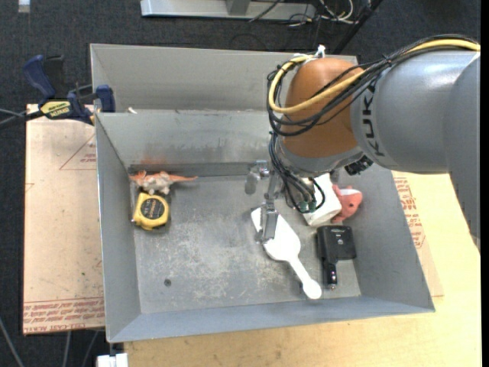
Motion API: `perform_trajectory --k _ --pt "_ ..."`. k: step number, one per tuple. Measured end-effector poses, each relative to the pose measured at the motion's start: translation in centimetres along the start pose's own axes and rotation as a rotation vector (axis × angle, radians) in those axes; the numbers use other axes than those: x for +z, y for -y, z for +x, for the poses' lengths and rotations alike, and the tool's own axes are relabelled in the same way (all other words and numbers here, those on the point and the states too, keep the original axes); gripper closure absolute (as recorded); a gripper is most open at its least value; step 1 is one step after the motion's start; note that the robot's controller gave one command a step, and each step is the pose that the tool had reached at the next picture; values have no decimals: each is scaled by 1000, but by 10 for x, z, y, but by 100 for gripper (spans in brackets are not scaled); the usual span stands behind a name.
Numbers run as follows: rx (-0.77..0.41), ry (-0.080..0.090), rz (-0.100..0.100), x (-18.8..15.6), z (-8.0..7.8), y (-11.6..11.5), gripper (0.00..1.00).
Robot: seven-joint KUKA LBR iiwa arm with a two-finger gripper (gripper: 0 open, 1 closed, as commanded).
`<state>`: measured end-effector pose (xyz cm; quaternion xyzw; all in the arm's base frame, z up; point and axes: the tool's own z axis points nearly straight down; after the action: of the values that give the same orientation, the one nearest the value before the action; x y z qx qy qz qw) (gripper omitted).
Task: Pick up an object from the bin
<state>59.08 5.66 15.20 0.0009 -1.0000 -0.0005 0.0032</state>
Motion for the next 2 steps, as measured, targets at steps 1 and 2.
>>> perform_trajectory --k 1,2 --pt "1 7 0 -5 -2 0 0" --pt "37 13 -2 8 -7 6 0"
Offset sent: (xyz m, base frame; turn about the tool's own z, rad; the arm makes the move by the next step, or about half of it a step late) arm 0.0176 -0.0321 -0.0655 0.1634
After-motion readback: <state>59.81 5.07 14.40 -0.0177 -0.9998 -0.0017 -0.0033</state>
